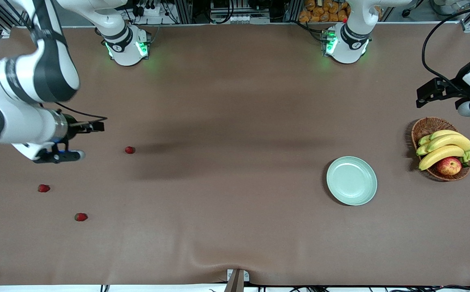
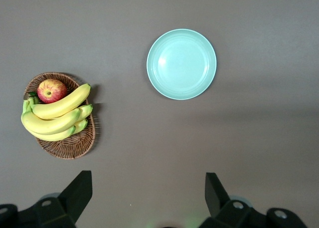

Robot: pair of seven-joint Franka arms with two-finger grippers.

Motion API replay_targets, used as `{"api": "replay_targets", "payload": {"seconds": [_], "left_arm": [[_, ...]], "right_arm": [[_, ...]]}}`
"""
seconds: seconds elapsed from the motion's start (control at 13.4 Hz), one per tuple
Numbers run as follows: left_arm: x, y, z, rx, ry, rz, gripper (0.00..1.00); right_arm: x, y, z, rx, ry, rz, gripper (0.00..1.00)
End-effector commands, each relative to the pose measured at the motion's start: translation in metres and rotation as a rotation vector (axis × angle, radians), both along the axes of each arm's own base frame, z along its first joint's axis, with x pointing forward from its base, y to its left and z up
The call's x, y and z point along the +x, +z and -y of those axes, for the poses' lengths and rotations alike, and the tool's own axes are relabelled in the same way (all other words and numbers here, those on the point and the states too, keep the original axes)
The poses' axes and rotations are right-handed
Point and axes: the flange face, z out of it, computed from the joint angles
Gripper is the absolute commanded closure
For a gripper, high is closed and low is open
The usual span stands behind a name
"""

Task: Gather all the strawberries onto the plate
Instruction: 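Reach the right gripper down to the strawberry nearest the table middle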

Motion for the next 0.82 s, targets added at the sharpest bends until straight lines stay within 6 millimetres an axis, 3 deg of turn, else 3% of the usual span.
{"api": "replay_targets", "payload": {"seconds": [0.0,0.37,0.74], "left_arm": [[-0.001,0.003,-0.001,0.007,-0.006,0.007,0.00],[0.000,0.002,-0.001,0.008,-0.006,0.004,0.00],[0.000,0.001,-0.001,0.008,-0.007,0.004,0.00]], "right_arm": [[0.009,-0.057,0.004,-0.014,-0.002,-0.064,0.00],[-0.012,-0.159,0.004,-0.004,-0.003,0.021,0.00],[-0.012,-0.220,0.002,0.038,-0.068,0.003,0.00]]}}
